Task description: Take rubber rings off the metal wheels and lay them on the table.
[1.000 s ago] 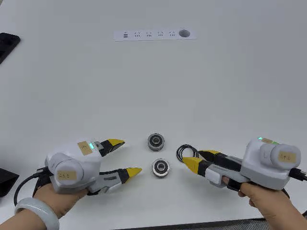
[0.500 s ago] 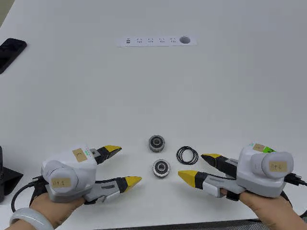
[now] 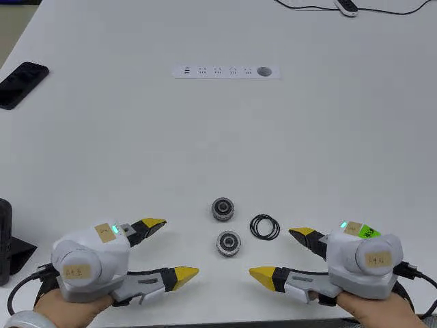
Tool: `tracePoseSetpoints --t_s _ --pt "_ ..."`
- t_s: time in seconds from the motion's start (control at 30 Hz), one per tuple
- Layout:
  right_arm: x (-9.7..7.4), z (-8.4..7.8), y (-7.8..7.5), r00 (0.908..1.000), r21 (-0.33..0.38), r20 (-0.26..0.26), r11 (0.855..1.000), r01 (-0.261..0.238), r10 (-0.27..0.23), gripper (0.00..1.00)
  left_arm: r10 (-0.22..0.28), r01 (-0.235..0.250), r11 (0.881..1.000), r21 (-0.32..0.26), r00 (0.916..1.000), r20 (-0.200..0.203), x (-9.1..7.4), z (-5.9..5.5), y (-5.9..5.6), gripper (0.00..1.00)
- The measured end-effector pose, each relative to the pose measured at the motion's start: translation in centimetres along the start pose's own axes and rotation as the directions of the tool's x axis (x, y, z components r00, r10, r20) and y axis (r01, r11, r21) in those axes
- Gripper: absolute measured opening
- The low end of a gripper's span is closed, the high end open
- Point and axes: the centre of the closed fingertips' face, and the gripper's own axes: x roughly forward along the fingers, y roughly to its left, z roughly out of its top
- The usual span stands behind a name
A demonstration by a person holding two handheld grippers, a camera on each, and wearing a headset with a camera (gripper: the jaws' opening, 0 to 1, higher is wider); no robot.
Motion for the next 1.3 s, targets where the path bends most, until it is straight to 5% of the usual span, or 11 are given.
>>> tracePoseSetpoints --t_s 0.5,0.87,1.3 --pt "-0.8 -0.5 1.1 0.9998 -0.065 0.015 0.998 0.010 -0.009 0.79 0.016 -0.012 0.998 -0.063 0.9982 0.057 -2.1 -0.5 -0.9 0.72" --pt "-1.0 -0.2 1.7 0.9991 -0.114 0.042 0.993 0.009 -0.004 0.90 -0.004 0.008 0.999 -0.050 0.9966 0.082 -2.4 -0.3 -2.2 0.80" --pt "-1.7 -0.8 0.8 0.9986 -0.110 0.037 0.993 0.041 -0.037 0.99 0.030 -0.024 0.997 -0.069 0.9967 0.076 -3.3 -0.9 -1.6 0.89"
